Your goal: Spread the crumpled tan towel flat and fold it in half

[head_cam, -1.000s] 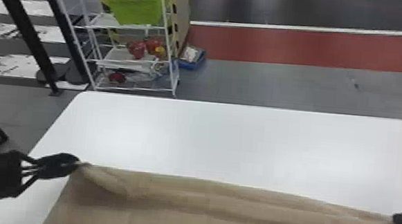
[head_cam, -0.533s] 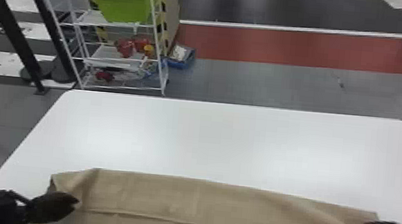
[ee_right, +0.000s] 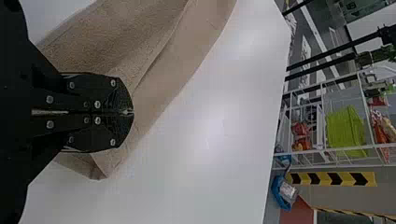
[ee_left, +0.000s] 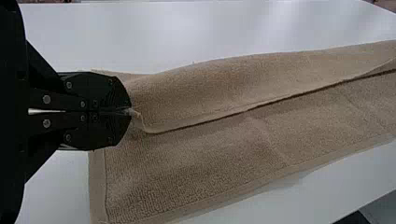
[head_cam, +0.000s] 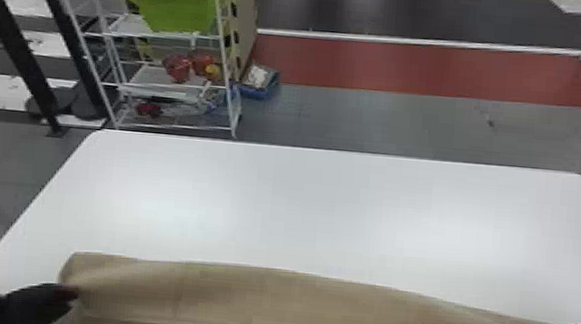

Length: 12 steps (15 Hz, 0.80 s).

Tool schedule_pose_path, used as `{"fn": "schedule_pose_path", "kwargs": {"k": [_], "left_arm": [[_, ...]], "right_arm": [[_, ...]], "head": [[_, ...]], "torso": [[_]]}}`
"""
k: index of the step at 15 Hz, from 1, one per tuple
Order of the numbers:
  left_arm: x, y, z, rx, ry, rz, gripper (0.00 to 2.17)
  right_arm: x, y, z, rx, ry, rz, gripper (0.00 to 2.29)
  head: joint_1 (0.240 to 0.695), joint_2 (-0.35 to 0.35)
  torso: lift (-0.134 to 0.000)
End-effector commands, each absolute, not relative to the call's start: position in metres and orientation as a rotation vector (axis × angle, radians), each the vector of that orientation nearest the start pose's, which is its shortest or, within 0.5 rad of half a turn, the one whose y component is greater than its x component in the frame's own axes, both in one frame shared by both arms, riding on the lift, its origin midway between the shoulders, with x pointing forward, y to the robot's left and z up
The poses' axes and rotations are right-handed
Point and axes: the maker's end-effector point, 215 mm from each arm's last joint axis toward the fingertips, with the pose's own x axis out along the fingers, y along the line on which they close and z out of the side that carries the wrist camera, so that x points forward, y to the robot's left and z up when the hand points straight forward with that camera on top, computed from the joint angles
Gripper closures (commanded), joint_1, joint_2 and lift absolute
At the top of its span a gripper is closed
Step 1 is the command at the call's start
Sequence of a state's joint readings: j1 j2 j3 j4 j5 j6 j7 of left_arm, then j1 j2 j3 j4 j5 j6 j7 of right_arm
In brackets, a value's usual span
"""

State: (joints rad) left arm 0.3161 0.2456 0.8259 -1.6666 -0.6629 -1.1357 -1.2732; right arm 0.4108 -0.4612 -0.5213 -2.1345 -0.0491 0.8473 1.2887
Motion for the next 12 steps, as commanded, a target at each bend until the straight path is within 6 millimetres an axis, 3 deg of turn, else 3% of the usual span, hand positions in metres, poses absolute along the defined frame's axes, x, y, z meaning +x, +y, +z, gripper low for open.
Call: {"fn": "schedule_pose_path", "kwargs": {"k": [1, 4, 8, 12], "left_arm": [[0.313, 0.411, -0.41, 1.468, 0.27, -0.986, 1.81], [0.31, 0.426, -0.4, 1.483, 0.284, -0.956, 1.81], [0.284, 0.42, -0.428, 1.476, 0.333, -1.046, 1.81], [0.27, 0.42, -0.452, 1.503, 0.392, -1.123, 1.81]], "right_arm": [[0.357, -0.358, -0.353, -0.023, 0.69, 0.754, 1.14], [0.364, -0.372, -0.341, -0.039, 0.681, 0.73, 1.14], [0.333, -0.361, -0.38, -0.028, 0.751, 0.776, 1.14], [0.326, -0.358, -0.394, -0.039, 0.771, 0.8, 1.14]], "head": [[0.695, 0.093], [0.695, 0.092], [0.695, 0.098], [0.695, 0.114]], "torso": [[-0.123], [-0.123], [-0.123], [-0.123]]}}
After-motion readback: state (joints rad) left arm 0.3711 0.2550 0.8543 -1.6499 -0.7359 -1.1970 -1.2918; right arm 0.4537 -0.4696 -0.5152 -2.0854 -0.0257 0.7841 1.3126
